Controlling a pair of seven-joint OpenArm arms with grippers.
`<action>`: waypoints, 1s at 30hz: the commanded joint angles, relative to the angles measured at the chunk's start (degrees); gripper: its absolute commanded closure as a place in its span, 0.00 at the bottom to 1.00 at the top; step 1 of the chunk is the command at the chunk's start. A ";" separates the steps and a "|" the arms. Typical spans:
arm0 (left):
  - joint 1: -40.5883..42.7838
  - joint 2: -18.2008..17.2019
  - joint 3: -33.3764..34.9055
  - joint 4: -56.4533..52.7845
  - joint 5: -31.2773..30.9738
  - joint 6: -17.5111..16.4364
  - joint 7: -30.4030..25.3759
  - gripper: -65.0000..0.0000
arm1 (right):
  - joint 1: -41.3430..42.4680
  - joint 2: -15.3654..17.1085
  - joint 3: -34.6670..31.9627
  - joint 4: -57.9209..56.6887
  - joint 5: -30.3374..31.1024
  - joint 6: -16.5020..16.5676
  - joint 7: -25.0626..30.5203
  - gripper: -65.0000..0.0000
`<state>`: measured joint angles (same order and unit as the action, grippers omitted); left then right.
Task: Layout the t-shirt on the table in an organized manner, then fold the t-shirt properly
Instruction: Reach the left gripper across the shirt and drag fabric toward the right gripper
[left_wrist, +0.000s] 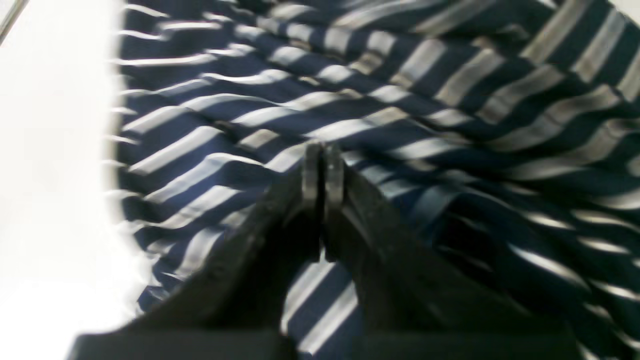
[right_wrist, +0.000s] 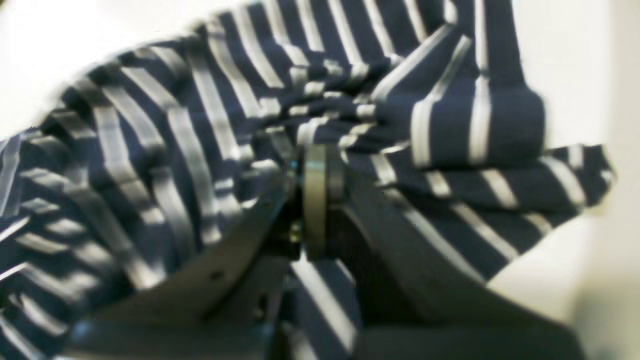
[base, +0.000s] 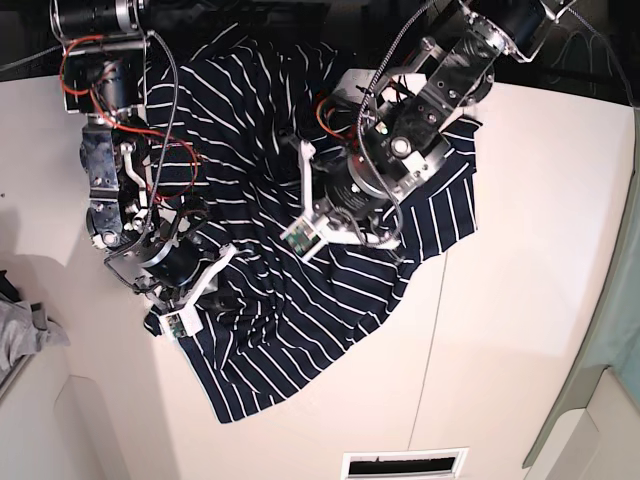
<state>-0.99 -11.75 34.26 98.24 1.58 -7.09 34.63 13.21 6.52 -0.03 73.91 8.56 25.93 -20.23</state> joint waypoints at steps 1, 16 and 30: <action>-1.92 0.26 -1.09 1.09 -0.68 -0.07 -1.36 1.00 | -1.53 0.96 0.20 4.13 1.27 0.28 -0.11 1.00; -19.41 8.63 -2.80 -32.72 -10.05 -5.60 -6.82 1.00 | -28.65 1.68 0.55 21.99 1.53 1.07 -3.19 1.00; -29.16 3.45 -2.80 -46.14 -9.73 -7.72 -2.60 1.00 | -18.58 8.74 4.00 -0.44 -1.84 0.87 -4.02 1.00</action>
<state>-28.42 -8.21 31.66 51.20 -8.82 -15.29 31.90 -4.89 14.00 3.38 73.80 9.91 29.19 -20.64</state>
